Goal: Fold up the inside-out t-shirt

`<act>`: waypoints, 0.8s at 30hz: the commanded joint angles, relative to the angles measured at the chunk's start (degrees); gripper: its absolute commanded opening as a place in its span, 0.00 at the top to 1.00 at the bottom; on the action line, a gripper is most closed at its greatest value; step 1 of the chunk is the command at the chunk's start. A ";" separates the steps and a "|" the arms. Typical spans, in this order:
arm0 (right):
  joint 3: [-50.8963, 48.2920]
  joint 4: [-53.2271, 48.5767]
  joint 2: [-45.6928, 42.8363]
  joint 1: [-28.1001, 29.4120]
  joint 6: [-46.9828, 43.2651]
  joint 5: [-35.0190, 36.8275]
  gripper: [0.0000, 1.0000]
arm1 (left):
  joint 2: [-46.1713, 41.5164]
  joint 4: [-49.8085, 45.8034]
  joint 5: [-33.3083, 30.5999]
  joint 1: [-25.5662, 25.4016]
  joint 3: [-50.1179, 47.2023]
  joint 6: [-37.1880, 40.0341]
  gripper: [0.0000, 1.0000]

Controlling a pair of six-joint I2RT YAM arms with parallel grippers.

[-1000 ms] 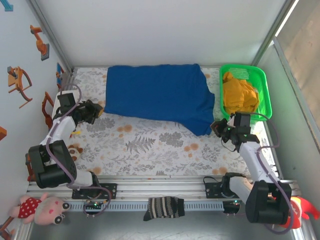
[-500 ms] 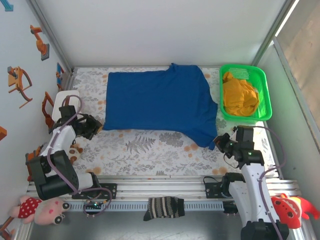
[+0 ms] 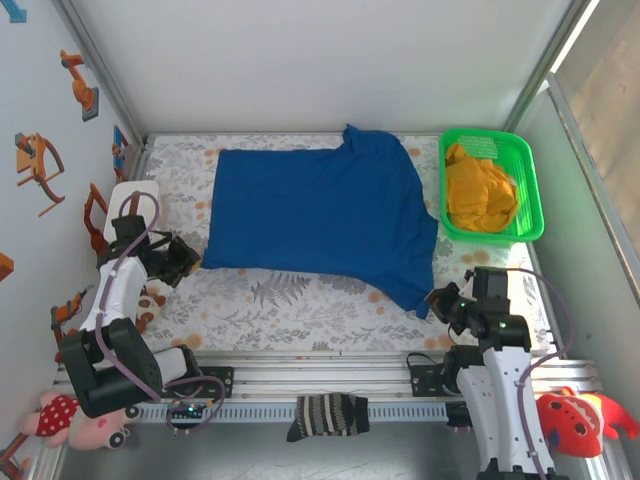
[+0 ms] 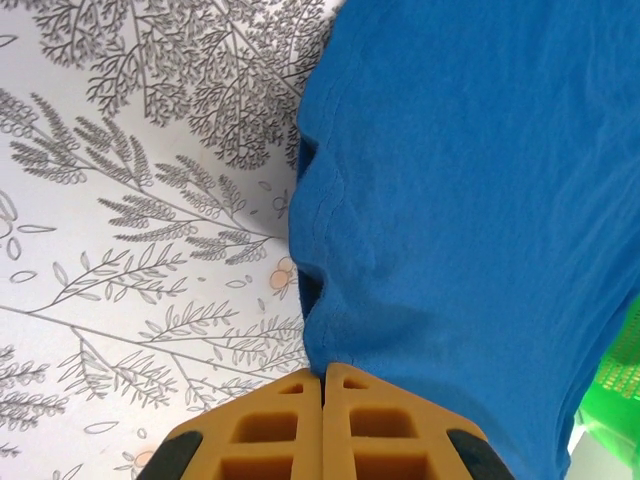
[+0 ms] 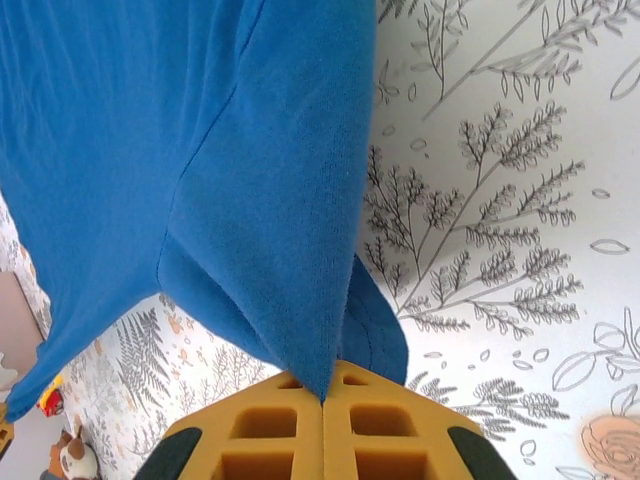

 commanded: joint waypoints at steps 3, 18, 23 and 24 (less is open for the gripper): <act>-3.59 -4.59 -4.92 1.76 3.73 -0.43 1.00 | -0.16 -2.77 -0.86 1.60 2.08 3.61 1.00; -5.27 10.15 5.81 14.71 8.76 5.09 0.88 | 6.01 -1.48 -1.00 4.32 4.42 6.39 1.00; 6.77 5.99 17.51 15.12 -0.55 14.70 0.57 | 5.93 -1.82 0.09 4.81 4.47 6.48 1.00; 9.45 5.69 18.89 15.03 -1.67 17.51 0.54 | 5.89 -1.87 0.11 4.90 4.48 6.51 1.00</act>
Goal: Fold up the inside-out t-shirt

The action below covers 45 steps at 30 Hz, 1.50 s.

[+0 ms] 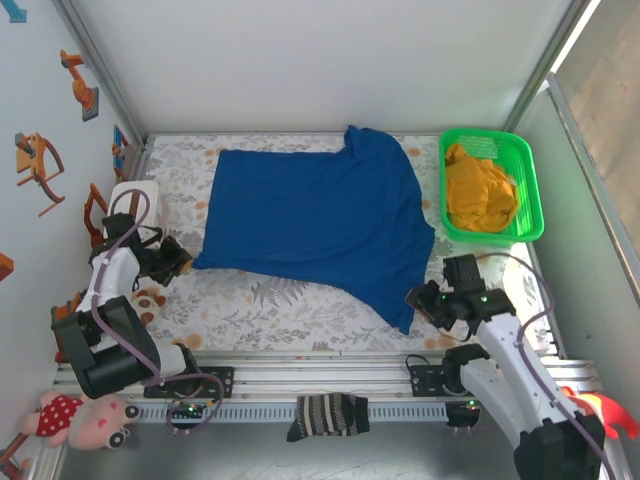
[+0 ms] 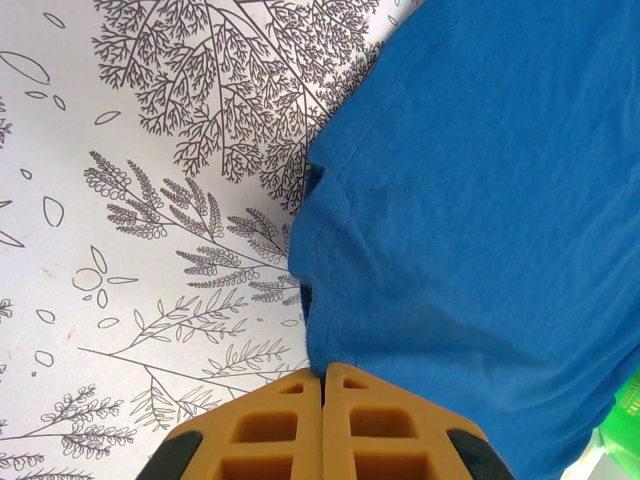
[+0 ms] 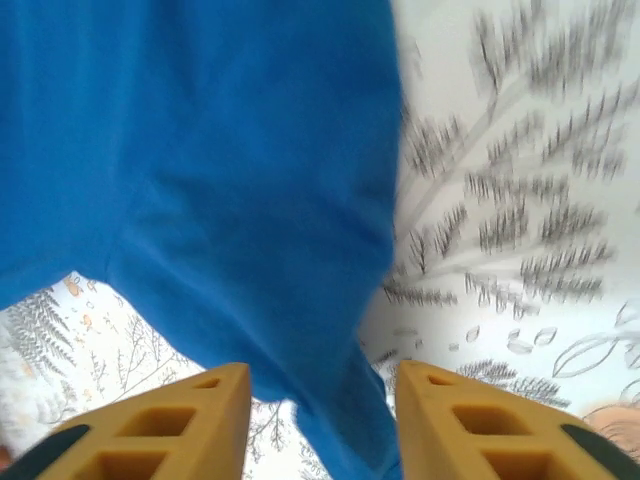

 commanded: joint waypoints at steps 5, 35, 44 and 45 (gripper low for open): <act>14.79 3.57 11.15 0.15 -8.62 18.87 0.50 | -0.97 -1.08 1.15 0.75 1.36 1.85 1.00; 17.84 21.03 44.69 -4.99 -5.89 23.91 1.00 | -2.62 -1.51 3.18 0.93 0.95 1.94 1.00; 9.86 19.03 32.76 -5.34 -3.71 23.85 1.00 | -2.40 -1.33 3.50 1.01 1.09 2.05 1.00; 9.56 19.12 32.66 -5.39 -3.69 23.63 1.00 | -2.42 -1.25 3.58 1.01 1.04 2.03 1.00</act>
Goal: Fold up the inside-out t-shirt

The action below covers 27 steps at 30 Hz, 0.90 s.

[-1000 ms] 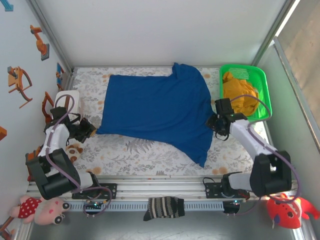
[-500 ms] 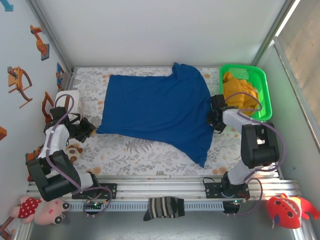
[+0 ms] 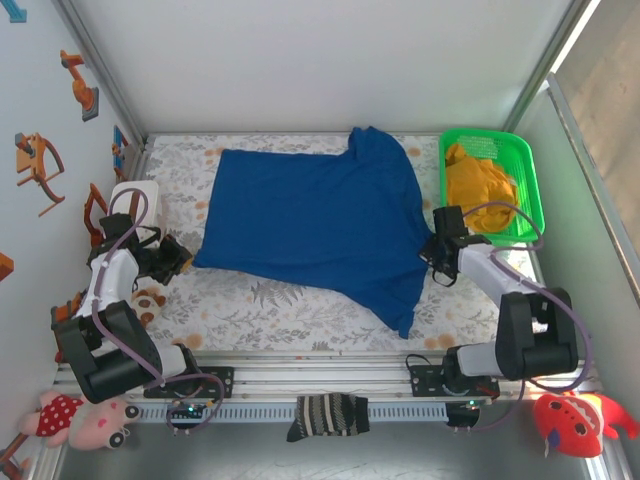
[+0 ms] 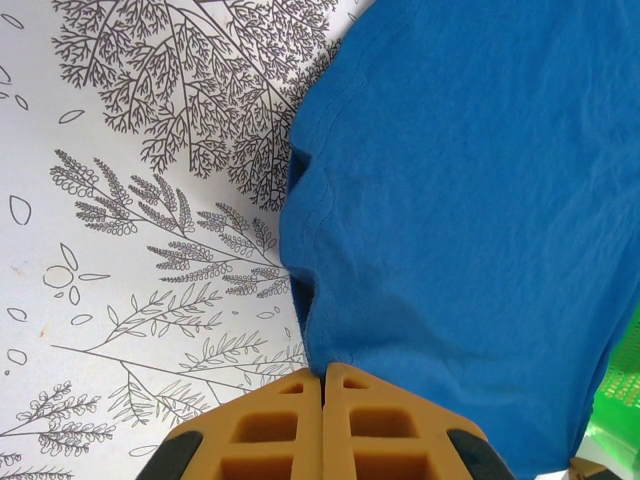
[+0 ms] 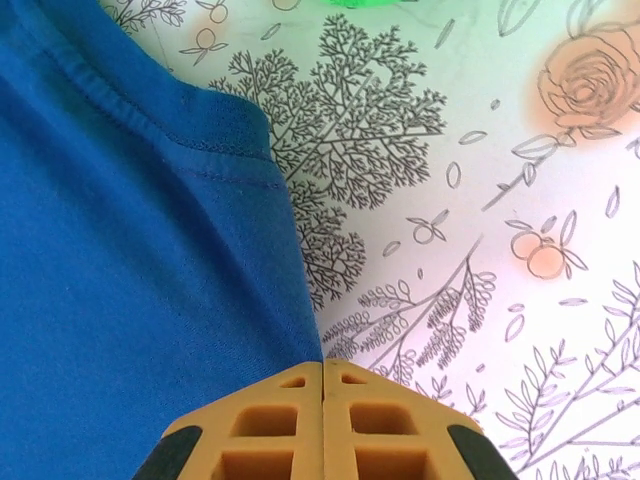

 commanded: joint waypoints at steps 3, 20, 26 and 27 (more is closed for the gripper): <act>-1.52 -2.43 -0.02 -0.74 1.01 -1.43 0.73 | -1.00 -0.90 1.14 0.55 0.95 1.07 1.00; -5.83 -27.04 -25.28 9.27 -3.86 -14.36 0.56 | -1.67 -1.19 2.11 0.60 0.89 0.55 1.00; -7.66 -29.52 -27.19 12.31 -1.98 -18.42 0.55 | -1.64 -1.09 2.11 0.60 0.89 0.46 1.00; -7.79 -29.43 -27.17 13.14 -1.75 -19.16 0.55 | -1.66 -1.14 2.11 0.60 0.87 0.55 1.00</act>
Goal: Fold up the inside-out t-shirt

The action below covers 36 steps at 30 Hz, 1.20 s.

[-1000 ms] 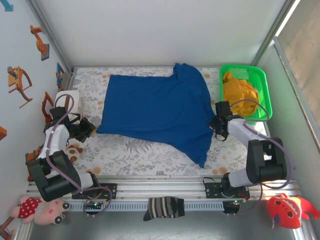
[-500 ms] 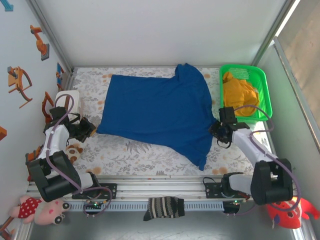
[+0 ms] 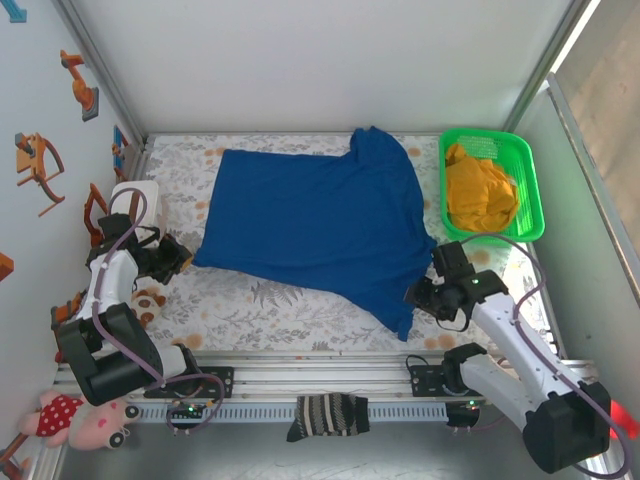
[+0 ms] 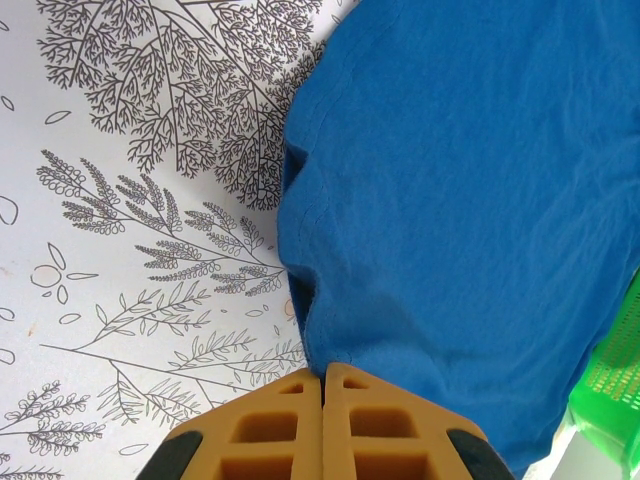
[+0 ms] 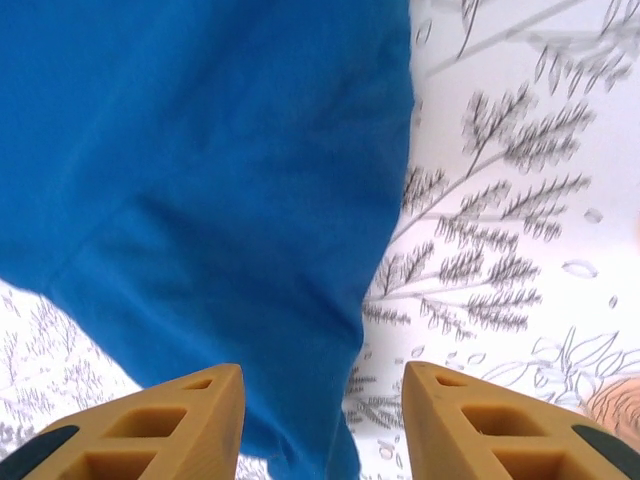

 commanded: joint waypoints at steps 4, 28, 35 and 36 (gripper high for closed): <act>-1.24 -2.45 0.86 6.75 2.77 -4.31 0.55 | -1.08 -1.30 0.93 0.25 0.86 0.58 1.00; 19.44 -4.06 1.48 16.03 3.87 6.71 1.00 | -4.75 -3.86 1.11 0.29 5.99 -1.34 1.00; 22.54 -2.61 2.95 13.99 2.36 8.57 1.00 | -3.64 -2.61 1.45 0.29 4.93 -1.78 1.00; 22.51 -2.09 2.85 13.27 2.20 8.25 1.00 | -3.71 -2.34 1.46 0.29 4.82 -1.84 1.00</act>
